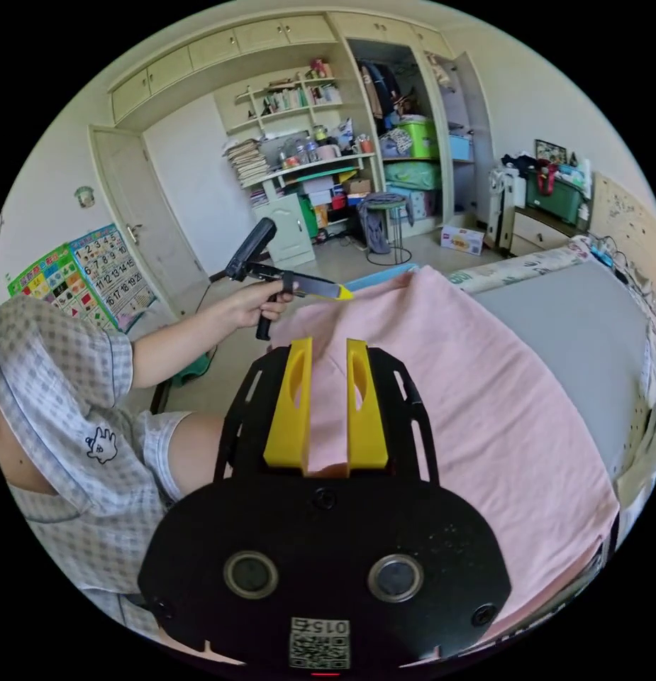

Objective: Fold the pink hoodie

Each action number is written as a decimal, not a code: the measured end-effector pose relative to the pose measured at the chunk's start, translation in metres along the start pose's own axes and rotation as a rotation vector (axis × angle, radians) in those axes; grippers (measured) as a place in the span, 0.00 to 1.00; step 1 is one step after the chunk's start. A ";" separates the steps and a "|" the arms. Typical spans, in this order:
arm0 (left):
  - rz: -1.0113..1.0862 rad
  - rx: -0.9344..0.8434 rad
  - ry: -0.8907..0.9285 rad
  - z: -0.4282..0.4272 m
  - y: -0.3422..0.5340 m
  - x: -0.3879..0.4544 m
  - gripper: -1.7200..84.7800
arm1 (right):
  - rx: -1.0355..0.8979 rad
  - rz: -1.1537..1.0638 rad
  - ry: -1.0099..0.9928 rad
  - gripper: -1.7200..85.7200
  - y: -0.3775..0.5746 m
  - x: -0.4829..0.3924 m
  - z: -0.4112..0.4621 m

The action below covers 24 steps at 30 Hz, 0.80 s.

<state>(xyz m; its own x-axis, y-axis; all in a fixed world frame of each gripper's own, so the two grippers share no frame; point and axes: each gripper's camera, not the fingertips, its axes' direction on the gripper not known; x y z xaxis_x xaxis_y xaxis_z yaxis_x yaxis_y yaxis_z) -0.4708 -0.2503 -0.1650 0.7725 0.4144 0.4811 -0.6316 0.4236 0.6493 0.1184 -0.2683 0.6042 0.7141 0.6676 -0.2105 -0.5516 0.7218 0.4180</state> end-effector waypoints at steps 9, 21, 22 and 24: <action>0.065 0.020 0.051 -0.008 -0.011 -0.007 0.02 | -0.212 -0.068 0.141 0.03 -0.017 -0.024 0.066; 0.243 -0.106 -0.274 0.004 -0.029 0.056 0.04 | -0.058 0.075 0.083 0.06 0.066 -0.003 -0.031; 0.256 -0.093 -0.298 0.001 -0.030 0.061 0.05 | -0.037 0.099 0.086 0.07 0.076 0.001 -0.044; 0.326 -0.041 -0.312 -0.013 -0.033 0.087 0.05 | 0.011 0.193 0.132 0.08 0.122 0.012 -0.090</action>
<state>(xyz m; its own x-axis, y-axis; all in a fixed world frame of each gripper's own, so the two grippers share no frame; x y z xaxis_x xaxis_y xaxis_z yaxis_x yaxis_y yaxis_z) -0.3838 -0.2180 -0.1526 0.5115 0.2719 0.8152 -0.8424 0.3456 0.4133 0.0212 -0.1560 0.5733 0.5328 0.8116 -0.2395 -0.6672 0.5770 0.4711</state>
